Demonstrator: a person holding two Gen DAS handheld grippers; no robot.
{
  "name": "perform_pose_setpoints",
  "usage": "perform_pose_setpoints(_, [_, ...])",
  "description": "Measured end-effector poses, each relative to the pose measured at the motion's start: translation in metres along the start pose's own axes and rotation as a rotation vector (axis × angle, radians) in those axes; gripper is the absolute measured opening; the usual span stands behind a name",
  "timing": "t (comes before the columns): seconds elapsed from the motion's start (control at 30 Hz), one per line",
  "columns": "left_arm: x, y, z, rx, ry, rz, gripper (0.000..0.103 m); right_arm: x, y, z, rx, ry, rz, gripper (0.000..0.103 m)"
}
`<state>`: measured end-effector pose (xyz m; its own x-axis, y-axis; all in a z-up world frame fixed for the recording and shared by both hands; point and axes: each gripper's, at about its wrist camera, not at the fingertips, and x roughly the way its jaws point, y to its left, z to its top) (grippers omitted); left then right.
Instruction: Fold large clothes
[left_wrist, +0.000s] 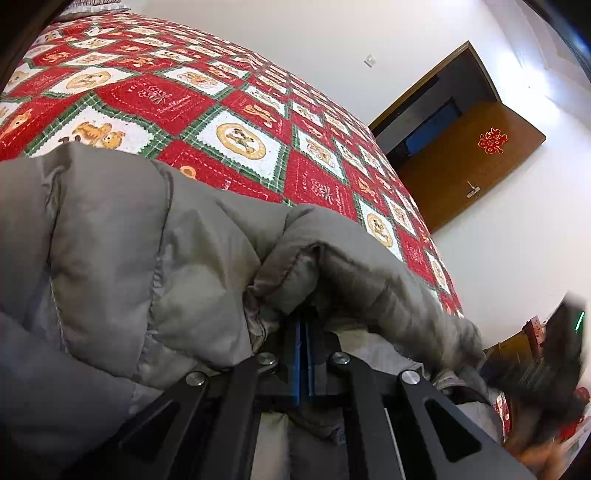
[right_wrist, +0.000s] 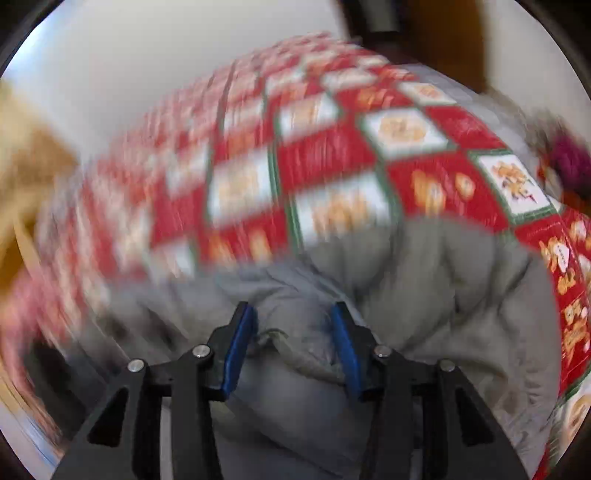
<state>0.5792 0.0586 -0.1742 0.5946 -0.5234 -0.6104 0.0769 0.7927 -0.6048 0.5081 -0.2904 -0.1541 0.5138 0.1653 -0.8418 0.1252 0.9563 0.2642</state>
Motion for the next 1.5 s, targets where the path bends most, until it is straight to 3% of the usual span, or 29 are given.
perform_pose_setpoints(0.07, [-0.002, 0.0, -0.001, -0.005, 0.005, -0.011, 0.002, -0.003, 0.001, -0.026, -0.187, -0.104, -0.034, 0.046])
perform_pose_setpoints(0.2, [-0.029, -0.026, -0.006, 0.1, 0.059, 0.048, 0.003, -0.001, 0.011, -0.035, -0.306, -0.164, -0.076, 0.05])
perform_pose_setpoints(0.37, [-0.072, -0.077, 0.018, 0.2, -0.02, -0.011, 0.003, -0.001, 0.014, -0.036, -0.326, -0.184, -0.079, 0.052])
perform_pose_setpoints(0.43, [-0.065, -0.106, 0.045, 0.236, -0.069, 0.007, 0.003, 0.001, 0.018, -0.034, -0.333, -0.185, -0.076, 0.053])
perform_pose_setpoints(0.5, [-0.038, -0.119, 0.063, 0.242, -0.046, 0.031, 0.003, 0.002, 0.02, -0.036, -0.347, -0.191, -0.073, 0.053])
perform_pose_setpoints(0.6, [0.023, -0.102, 0.061, 0.229, 0.103, 0.189, 0.003, 0.001, 0.018, -0.037, -0.341, -0.195, -0.056, 0.053])
perform_pose_setpoints(0.67, [0.038, -0.073, 0.034, 0.214, 0.189, 0.3, 0.003, -0.001, 0.011, -0.036, -0.313, -0.196, -0.015, 0.053])
perform_pose_setpoints(0.7, [0.034, -0.063, 0.02, 0.222, 0.181, 0.289, 0.002, -0.002, 0.007, -0.036, -0.297, -0.198, 0.01, 0.053])
perform_pose_setpoints(0.77, [0.018, -0.053, -0.003, 0.293, 0.073, 0.239, 0.002, -0.004, -0.001, -0.034, -0.256, -0.198, 0.071, 0.053])
perform_pose_setpoints(0.8, [0.015, -0.045, -0.009, 0.273, 0.042, 0.203, 0.002, -0.004, -0.007, -0.032, -0.222, -0.197, 0.111, 0.053])
perform_pose_setpoints(0.87, [0.016, -0.033, -0.005, 0.194, 0.036, 0.152, 0.002, -0.006, -0.015, -0.03, -0.172, -0.196, 0.154, 0.053])
perform_pose_setpoints(0.93, [0.017, -0.033, -0.004, 0.195, 0.034, 0.145, 0.002, -0.011, -0.018, -0.027, -0.137, -0.184, 0.168, 0.053])
perform_pose_setpoints(1.03, [0.017, -0.033, -0.001, 0.189, 0.029, 0.133, 0.002, -0.038, -0.012, -0.019, -0.155, -0.247, 0.061, 0.052])
perform_pose_setpoints(1.07, [0.016, -0.033, -0.002, 0.192, 0.028, 0.135, 0.002, -0.044, -0.005, -0.016, -0.205, -0.281, -0.061, 0.053])
perform_pose_setpoints(1.1, [0.018, -0.036, -0.001, 0.195, 0.028, 0.138, 0.002, -0.04, -0.005, -0.012, -0.225, -0.262, -0.129, 0.058])
perform_pose_setpoints(1.17, [0.019, -0.037, -0.001, 0.198, 0.027, 0.138, 0.002, -0.007, -0.012, -0.01, -0.234, -0.1, -0.115, 0.058])
perform_pose_setpoints(1.2, [0.019, -0.038, -0.001, 0.2, 0.026, 0.136, 0.002, 0.002, -0.015, -0.013, -0.239, -0.082, -0.11, 0.058])
perform_pose_setpoints(1.27, [0.02, -0.038, -0.001, 0.202, 0.026, 0.137, 0.002, 0.007, -0.021, -0.012, -0.231, -0.123, -0.108, 0.058])
perform_pose_setpoints(1.5, [0.025, -0.049, -0.003, 0.269, 0.025, 0.213, 0.003, 0.003, -0.02, -0.01, -0.205, -0.113, -0.116, 0.061])
